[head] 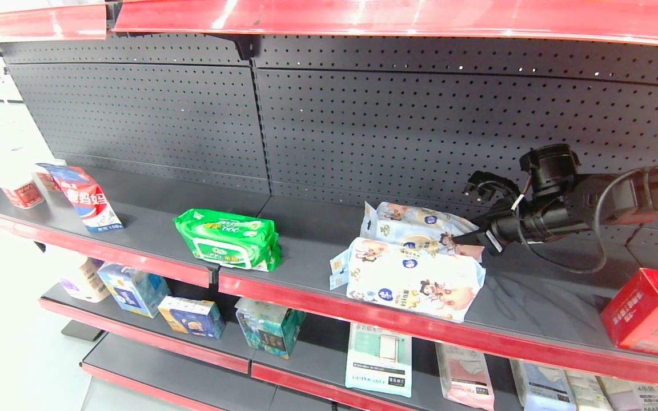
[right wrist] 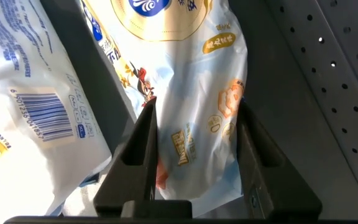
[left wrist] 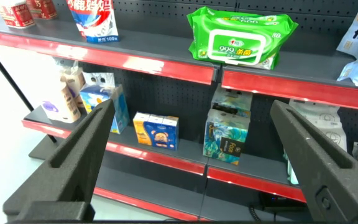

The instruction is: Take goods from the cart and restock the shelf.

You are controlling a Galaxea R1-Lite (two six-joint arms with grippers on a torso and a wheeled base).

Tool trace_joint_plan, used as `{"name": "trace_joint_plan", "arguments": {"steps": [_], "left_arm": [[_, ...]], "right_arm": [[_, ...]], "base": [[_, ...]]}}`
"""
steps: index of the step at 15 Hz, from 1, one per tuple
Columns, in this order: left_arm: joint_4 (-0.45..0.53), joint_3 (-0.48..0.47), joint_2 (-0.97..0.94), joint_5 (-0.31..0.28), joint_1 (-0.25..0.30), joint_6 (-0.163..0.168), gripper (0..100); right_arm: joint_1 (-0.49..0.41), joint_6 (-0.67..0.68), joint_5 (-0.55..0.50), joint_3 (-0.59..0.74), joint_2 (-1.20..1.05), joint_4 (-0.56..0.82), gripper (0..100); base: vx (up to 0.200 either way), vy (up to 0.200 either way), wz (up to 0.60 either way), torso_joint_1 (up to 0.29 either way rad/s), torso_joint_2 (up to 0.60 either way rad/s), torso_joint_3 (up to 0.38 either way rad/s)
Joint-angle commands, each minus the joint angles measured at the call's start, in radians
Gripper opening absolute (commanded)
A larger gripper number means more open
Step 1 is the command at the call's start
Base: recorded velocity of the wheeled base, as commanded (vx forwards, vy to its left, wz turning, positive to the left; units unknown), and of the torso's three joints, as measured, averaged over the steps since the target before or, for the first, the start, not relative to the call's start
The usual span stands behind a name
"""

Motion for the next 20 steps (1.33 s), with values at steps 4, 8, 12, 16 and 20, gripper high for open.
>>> {"name": "trace_joint_plan", "arguments": {"steps": [4,8,12,16,20], "left_arm": [[0.000,0.000,0.001,0.000,0.000,0.000,100],[0.000,0.000,0.001,0.000,0.000,0.000,100],[0.000,0.000,0.001,0.000,0.000,0.000,100],[0.000,0.000,0.001,0.000,0.000,0.000,100],[0.000,0.000,0.001,0.000,0.000,0.000,100]], "right_arm": [[0.017,0.011,-0.016,-0.020,0.008,-0.003,0],[0.015,0.014,-0.026,-0.019,0.008,-0.003,0],[0.001,0.013,-0.026,-0.013,0.007,-0.001,0],[0.003,0.010,-0.026,-0.008,0.007,-0.003,100],[0.000,0.011,-0.026,-0.010,-0.001,-0.004,100]], "base": [[0.000,0.000,0.00,0.000,0.00,0.000],[0.000,0.000,0.00,0.000,0.00,0.000],[0.000,0.000,0.00,0.000,0.00,0.000],[0.000,0.000,0.00,0.000,0.00,0.000],[0.000,0.000,0.00,0.000,0.00,0.000]]}}
